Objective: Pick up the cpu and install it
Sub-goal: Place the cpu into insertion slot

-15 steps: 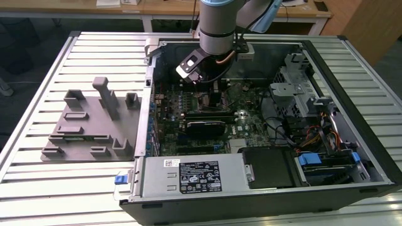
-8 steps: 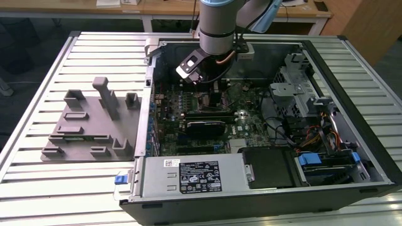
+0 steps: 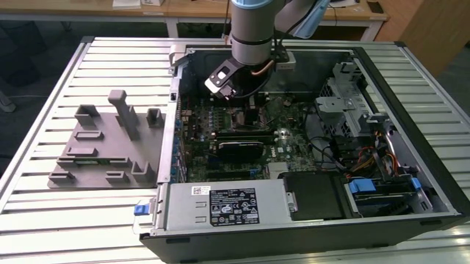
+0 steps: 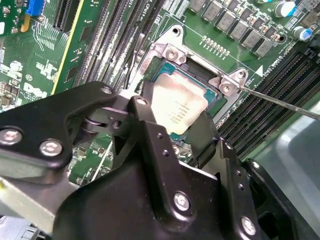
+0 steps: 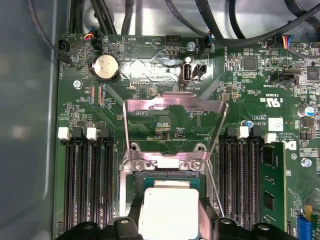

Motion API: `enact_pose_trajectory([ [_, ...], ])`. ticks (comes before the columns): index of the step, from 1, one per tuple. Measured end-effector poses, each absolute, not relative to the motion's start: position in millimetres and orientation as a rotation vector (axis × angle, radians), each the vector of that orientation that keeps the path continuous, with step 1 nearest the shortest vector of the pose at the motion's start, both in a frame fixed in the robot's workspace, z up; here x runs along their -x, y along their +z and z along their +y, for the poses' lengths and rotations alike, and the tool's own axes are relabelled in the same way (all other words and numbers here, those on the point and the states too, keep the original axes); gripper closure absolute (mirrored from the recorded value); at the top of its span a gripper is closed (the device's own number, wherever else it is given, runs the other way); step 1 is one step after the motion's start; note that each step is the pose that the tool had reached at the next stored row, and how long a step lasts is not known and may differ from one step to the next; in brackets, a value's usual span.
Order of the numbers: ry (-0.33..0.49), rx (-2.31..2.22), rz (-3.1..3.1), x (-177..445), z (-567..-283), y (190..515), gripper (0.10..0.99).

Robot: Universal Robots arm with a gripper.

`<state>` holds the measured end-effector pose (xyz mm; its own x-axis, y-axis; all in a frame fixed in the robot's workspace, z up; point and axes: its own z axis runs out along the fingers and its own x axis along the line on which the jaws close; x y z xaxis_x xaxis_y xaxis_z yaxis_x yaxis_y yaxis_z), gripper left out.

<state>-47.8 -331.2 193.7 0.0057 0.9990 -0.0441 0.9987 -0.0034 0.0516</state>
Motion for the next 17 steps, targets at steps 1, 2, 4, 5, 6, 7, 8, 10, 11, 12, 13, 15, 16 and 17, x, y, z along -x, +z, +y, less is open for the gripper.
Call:
enact_pose_trajectory([
  [1, 0.008, -2.179, 2.169, 47.7, -331.1, 193.3, 0.549],
  [2, 0.007, -2.179, 2.169, 47.9, -331.2, 193.3, 0.549],
  [4, 0.006, -2.179, 2.169, 48.0, -331.4, 193.1, 0.486],
  [5, 0.006, -2.179, 2.169, 48.0, -331.4, 192.8, 0.486],
  [6, 0.006, -2.179, 2.169, 48.0, -331.4, 192.5, 0.486],
  [7, 0.006, -2.181, 2.167, 48.0, -331.4, 192.5, 0.486],
  [8, 0.005, -2.197, 2.150, 48.0, -331.4, 192.5, 0.486],
  [10, 0.004, -2.201, 2.146, 48.0, -331.4, 192.5, 0.502],
  [11, 0.004, -2.213, 2.134, 48.0, -331.4, 192.5, 0.502],
  [12, 0.004, -2.214, 2.133, 48.0, -331.4, 192.5, 0.549],
  [13, 0.005, -2.215, 2.132, 47.9, -331.3, 192.8, 0.549],
  [15, 0.005, -2.215, 2.132, 47.9, -331.3, 195.3, 0.549],
  [16, 0.004, -2.215, 2.132, 47.9, -331.3, 196.3, 0.549],
  [17, 0.004, -2.215, 2.132, 47.9, -331.3, 196.5, 0.549],
])
